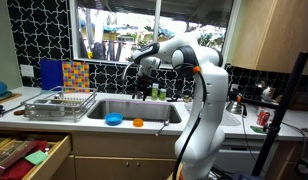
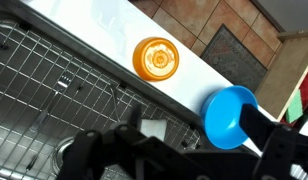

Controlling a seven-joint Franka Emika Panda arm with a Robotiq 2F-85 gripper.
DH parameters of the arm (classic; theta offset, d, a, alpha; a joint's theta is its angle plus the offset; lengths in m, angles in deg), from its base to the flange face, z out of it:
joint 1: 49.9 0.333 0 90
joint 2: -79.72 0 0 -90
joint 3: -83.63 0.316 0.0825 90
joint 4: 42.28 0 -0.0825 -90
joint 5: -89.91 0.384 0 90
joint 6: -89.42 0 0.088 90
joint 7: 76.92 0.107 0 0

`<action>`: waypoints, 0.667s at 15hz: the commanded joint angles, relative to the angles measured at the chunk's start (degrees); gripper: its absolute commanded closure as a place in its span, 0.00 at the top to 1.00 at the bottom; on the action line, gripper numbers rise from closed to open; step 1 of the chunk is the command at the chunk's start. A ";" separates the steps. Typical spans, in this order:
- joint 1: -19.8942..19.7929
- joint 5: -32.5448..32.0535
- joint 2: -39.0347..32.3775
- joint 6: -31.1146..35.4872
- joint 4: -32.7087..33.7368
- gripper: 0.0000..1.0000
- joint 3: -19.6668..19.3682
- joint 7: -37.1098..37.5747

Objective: Put the blue bowl on the counter in front of the sink and spill the liquid in the orange bowl into the sink then set it down on the counter next to the blue bowl.

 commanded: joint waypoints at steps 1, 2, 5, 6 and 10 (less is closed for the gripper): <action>0.59 -2.07 6.25 -2.05 -3.13 1.00 0.24 -5.08; 0.78 -2.52 7.17 -3.03 -3.16 1.00 0.21 -5.83; 1.04 -1.63 6.03 -3.57 -0.82 1.00 -0.19 -5.12; 1.16 -1.79 6.64 -3.64 -1.20 1.00 -0.21 -5.42; 1.22 -1.86 6.91 -3.63 -1.71 1.00 -0.22 -5.77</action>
